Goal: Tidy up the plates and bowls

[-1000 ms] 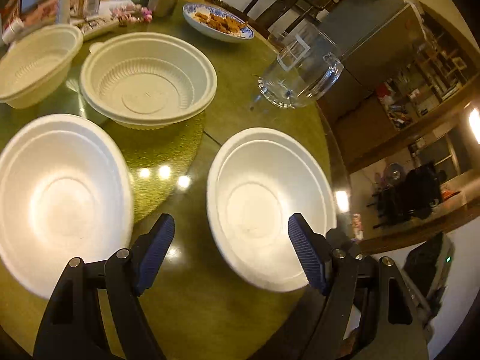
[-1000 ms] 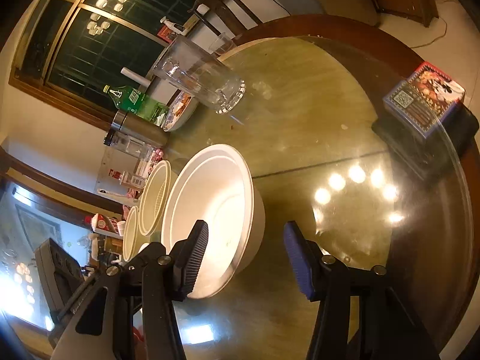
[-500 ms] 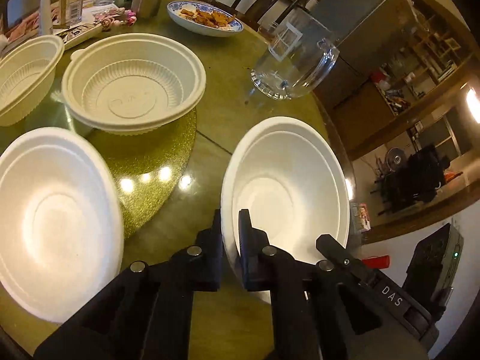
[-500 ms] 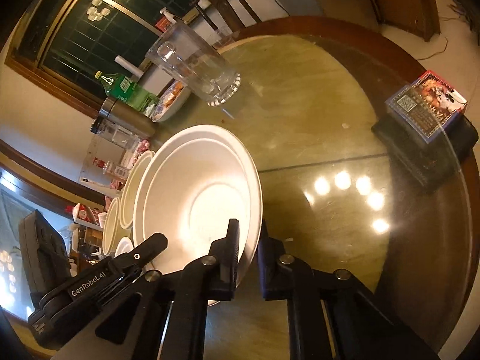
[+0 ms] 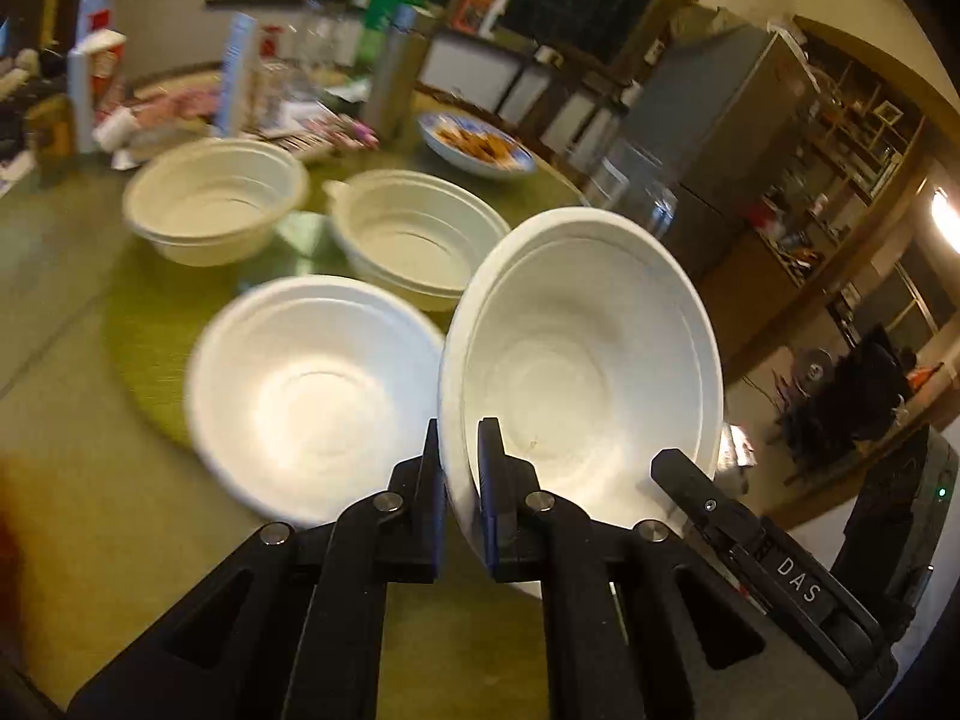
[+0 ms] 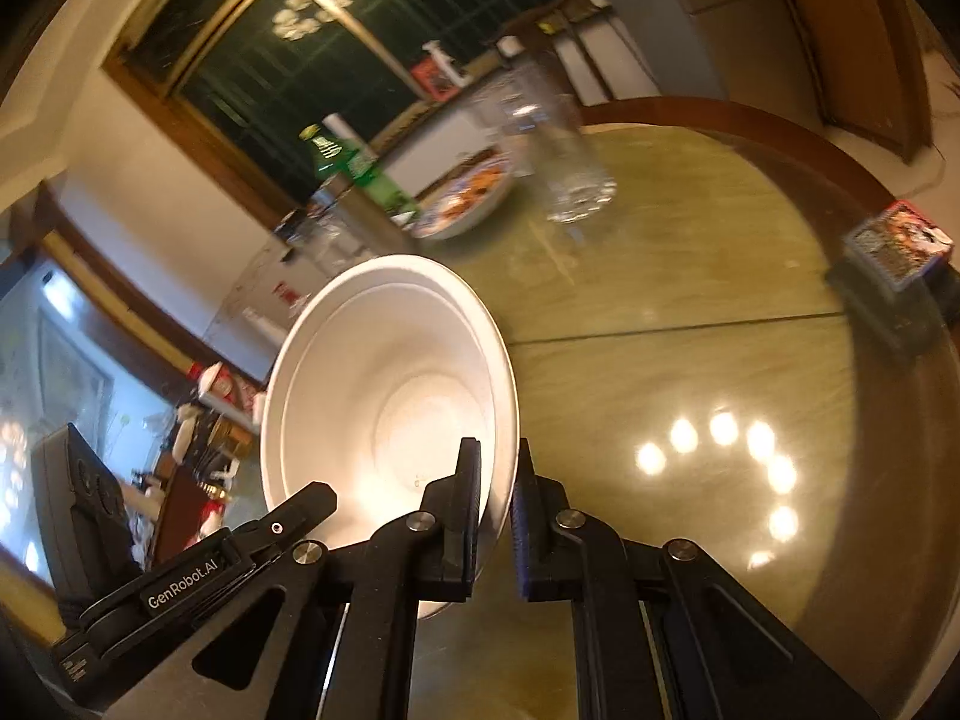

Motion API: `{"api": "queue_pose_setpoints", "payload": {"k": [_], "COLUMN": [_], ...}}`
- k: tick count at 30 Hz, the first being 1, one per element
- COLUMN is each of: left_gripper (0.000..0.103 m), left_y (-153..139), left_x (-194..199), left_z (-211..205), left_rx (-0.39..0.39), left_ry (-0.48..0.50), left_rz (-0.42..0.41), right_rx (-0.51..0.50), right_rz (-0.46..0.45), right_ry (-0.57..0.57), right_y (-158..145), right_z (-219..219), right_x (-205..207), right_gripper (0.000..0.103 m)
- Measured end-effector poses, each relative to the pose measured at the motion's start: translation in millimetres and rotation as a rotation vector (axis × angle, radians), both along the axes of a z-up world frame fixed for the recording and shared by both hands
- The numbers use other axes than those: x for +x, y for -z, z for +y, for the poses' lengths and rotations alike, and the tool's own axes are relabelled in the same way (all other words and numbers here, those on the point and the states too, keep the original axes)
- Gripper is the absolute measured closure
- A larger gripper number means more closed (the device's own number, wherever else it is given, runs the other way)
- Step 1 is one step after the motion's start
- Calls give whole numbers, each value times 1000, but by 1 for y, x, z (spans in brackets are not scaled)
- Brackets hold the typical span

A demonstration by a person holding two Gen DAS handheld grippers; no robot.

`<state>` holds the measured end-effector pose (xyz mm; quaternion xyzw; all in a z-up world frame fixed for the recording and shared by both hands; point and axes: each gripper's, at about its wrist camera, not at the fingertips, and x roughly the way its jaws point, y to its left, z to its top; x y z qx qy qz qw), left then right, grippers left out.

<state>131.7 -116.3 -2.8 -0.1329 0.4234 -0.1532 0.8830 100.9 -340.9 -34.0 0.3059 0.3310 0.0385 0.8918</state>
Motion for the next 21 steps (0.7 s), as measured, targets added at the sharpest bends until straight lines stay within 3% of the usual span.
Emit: {"api": "queue_pose_setpoints", "payload": {"k": [8,21], "left_gripper": [95,93], "left_y": [4,22], "left_x": [-24,-39], "left_z": [28,38], "left_rx": [16,39], "left_ry": [-32,-48], "left_rz": [-78,-175], "right_rx": [-54,-105], "right_rz": [-76,-208], "right_ry": [-18,43], "right_y": [-7,1], "right_z": [46,65], "right_x": [-20,-43], "right_gripper": [94,95]}}
